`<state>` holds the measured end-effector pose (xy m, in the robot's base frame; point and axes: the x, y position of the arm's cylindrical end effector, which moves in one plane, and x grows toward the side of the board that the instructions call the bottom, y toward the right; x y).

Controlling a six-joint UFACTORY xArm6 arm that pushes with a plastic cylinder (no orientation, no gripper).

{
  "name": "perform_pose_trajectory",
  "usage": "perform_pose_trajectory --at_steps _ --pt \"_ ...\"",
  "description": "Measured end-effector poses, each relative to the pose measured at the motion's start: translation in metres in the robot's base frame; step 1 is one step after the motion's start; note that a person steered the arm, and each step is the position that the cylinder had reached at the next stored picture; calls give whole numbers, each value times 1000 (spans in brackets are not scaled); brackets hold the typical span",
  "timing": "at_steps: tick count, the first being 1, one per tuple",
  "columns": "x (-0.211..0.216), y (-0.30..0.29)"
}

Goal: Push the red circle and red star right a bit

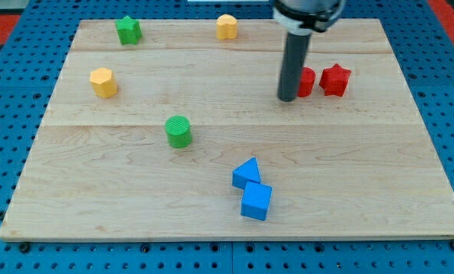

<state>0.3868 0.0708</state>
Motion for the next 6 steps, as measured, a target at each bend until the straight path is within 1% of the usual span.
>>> perform_pose_trajectory --at_steps 1,2,3,4,5,6 --pt "-17 -11" --pt "-27 -5" --pt "-27 -2" --pt "-26 14" --pt "-25 53" --pt "-13 48"
